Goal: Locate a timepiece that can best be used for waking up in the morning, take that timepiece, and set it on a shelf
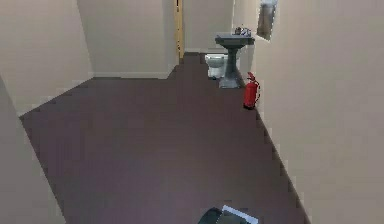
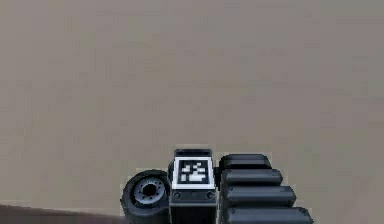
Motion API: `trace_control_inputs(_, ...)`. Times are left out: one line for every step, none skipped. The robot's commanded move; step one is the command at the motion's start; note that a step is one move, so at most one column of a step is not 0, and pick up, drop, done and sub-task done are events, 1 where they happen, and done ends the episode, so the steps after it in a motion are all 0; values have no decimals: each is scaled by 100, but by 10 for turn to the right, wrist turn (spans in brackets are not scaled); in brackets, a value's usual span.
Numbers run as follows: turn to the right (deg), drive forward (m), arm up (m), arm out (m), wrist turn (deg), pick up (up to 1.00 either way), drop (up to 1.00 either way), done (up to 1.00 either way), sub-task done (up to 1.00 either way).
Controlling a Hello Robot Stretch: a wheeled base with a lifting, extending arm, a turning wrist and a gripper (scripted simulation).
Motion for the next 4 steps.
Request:
trace_control_inputs(0, 100, 0, 0, 0, 0, 0, 0, 0)
trace_control_inputs(0, 100, 0, 0, 0, 0, 0, 0, 0)
trace_control_inputs(0, 100, 0, 0, 0, 0, 0, 0, 0)
trace_control_inputs(0, 100, 0, 0, 0, 0, 0, 0, 0)
